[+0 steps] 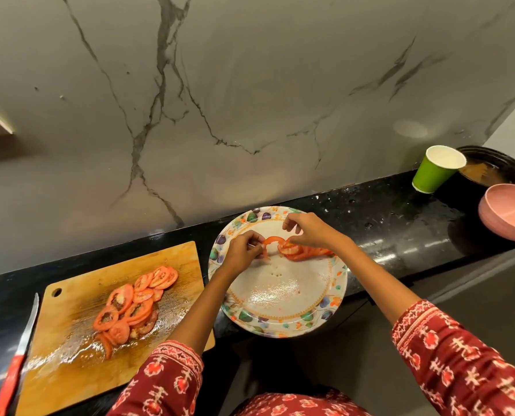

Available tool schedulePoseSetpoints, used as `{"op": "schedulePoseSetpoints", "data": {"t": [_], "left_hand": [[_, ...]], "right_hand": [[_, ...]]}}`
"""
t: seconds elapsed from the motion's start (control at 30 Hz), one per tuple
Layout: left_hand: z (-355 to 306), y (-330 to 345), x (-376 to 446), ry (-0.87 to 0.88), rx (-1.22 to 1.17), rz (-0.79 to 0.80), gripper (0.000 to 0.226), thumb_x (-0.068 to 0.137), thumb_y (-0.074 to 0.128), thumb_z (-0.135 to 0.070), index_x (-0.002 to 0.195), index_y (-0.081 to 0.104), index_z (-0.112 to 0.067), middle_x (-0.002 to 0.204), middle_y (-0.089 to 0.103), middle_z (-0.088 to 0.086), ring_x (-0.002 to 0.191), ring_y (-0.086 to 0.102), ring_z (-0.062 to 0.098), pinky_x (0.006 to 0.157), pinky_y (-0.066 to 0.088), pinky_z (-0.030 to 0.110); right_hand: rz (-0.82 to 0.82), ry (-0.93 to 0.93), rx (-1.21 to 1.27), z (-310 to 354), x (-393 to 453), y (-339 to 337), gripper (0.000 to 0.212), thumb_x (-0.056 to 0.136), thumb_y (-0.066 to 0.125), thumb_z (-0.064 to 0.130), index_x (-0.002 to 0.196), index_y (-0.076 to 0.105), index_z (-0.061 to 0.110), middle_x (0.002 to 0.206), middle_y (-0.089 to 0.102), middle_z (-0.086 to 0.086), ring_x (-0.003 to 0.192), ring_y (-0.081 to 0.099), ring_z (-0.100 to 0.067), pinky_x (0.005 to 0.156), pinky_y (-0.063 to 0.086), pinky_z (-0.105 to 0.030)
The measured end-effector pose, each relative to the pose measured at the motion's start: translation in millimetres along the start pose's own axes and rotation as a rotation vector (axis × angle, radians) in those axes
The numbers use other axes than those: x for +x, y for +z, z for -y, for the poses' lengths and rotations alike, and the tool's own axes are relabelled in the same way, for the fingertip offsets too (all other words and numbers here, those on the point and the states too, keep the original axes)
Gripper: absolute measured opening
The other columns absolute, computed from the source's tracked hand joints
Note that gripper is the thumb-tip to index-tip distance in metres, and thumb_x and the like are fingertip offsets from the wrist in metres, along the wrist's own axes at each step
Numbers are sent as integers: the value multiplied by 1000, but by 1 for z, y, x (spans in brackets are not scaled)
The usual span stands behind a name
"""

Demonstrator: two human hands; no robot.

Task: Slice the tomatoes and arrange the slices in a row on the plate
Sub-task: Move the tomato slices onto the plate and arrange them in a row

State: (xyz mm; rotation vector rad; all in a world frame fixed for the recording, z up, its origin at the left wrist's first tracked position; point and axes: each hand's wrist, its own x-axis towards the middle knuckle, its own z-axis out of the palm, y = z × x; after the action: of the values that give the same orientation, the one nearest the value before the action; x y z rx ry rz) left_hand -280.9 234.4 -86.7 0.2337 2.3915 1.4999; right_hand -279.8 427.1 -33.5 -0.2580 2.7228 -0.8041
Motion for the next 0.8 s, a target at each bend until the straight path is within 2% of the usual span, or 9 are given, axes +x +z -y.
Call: {"op": "schedulePoseSetpoints", "data": {"t": [0.13,0.2,0.27,0.37,0.53,0.63,0.8], "left_hand": [[-15,3,8,47,-9,65,9,89,54,1,95,56,-6,86,58,6,75,61,16,76,57,34],[-21,8,10,53,11,76,9,90,53,-1,95,56,-7,88,58,9,76,60,16,75,57,34],[-21,12,14,43,57,37,13,91,51,0,102,57,-4,96,59,16,80,58,17,74,56,30],[-18,16,16,-9,156,8,33,88,48,8,118,53,-5,112,57,15,87,55,19,70,52,24],[-18,31,12,7,256,109,46,81,67,-3,124,52,-8,114,60,13,94,61,21,79,50,23],[-19,36,10,58,302,70,41,80,69,-6,119,57,-6,115,63,13,98,62,21,83,50,23],[-21,44,8,66,300,-25,47,81,68,-11,125,54,-4,116,63,14,99,63,22,85,50,24]], "right_hand": [[-34,-61,36,12,-1,0,19,84,66,12,102,61,6,100,62,-9,88,59,-19,80,51,-30],[-54,-51,18,12,-3,3,16,83,66,8,98,63,3,96,64,-12,86,59,-22,79,51,-33],[-66,13,43,9,-2,3,14,81,65,6,95,63,5,94,64,-12,83,60,-22,78,53,-35],[-114,147,86,5,-2,4,13,83,64,5,96,62,5,90,61,-9,76,60,-20,72,52,-32],[-165,251,-1,-2,-3,9,15,88,62,12,100,64,4,100,66,-14,95,62,-25,82,51,-33],[-173,275,-31,-6,0,10,18,89,60,14,105,63,5,106,65,-14,98,60,-25,85,51,-34],[-170,293,-58,-11,4,10,24,92,55,10,114,65,5,119,62,-14,107,59,-26,92,50,-32]]}}
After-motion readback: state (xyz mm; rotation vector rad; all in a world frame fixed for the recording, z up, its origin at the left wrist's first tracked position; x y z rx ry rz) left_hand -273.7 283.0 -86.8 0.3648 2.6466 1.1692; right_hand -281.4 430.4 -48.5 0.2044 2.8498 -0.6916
